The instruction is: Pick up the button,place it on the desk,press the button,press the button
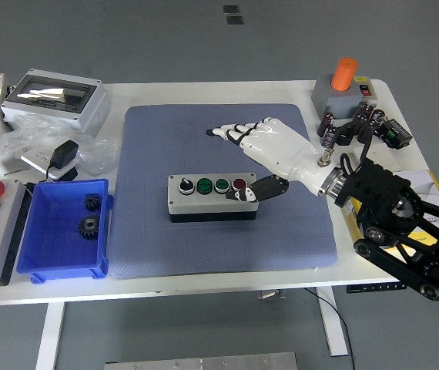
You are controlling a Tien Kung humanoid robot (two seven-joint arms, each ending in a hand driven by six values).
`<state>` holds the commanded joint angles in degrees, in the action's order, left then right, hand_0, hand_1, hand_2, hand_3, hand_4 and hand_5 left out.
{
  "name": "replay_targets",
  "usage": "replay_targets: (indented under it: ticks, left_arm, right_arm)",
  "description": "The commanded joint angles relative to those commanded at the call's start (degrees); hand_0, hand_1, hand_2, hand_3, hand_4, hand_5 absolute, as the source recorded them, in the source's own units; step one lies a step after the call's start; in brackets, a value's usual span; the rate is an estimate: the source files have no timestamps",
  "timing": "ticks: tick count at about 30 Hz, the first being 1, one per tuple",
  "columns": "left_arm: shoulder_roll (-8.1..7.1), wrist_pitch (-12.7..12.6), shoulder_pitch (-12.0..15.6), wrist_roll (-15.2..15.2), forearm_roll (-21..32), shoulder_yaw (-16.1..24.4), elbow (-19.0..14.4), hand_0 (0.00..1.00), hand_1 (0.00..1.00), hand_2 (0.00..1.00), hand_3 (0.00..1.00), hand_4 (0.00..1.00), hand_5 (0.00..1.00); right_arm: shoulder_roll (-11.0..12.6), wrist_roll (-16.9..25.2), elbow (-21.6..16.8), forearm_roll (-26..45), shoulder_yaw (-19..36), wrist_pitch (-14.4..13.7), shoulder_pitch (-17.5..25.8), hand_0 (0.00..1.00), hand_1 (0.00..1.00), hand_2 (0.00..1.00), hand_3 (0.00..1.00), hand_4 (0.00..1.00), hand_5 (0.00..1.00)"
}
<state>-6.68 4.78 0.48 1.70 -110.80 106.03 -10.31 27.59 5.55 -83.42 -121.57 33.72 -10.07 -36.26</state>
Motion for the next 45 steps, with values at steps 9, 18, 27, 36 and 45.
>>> replay_targets:
  ticks: [9,18,27,36,45]
  left_arm:
    - [-0.08,0.06,0.05,-0.07,-0.03,0.02,0.0,0.725,0.73,0.655,0.661,0.732,0.421]
    - [-0.13,0.4,-0.05,-0.25,-0.32,0.22,0.0,0.725,0.73,0.655,0.662,0.736,0.427]
    - [-0.23,0.68,-0.09,-0.54,-0.39,0.36,0.0,0.725,0.729,0.655,0.661,0.737,0.431]
    - [-0.22,1.04,-0.22,-1.09,-0.25,0.39,0.0,0.725,0.73,0.655,0.662,0.737,0.452]
    - [-0.17,1.18,-0.27,-1.36,-0.05,0.22,0.0,0.725,0.731,0.655,0.662,0.739,0.456]
  right_arm:
    - [-0.97,-1.12,0.46,-1.71,-2.38,1.03,-1.25,0.161,0.161,0.157,0.672,0.22,0.002]
    - [-3.34,-1.73,4.62,-2.32,-5.22,0.96,-2.14,0.16,0.127,0.135,0.658,0.258,0.002]
    - [-5.12,-1.96,9.39,-2.55,-6.4,0.99,-1.66,0.16,0.126,0.136,0.658,0.258,0.002]
    - [-5.64,-1.8,11.77,-2.24,-6.95,1.2,-1.0,0.154,0.125,0.135,0.664,0.26,0.002]
    - [-5.6,-0.86,11.96,2.26,-7.12,0.93,-0.79,0.154,0.125,0.136,0.661,0.261,0.002]
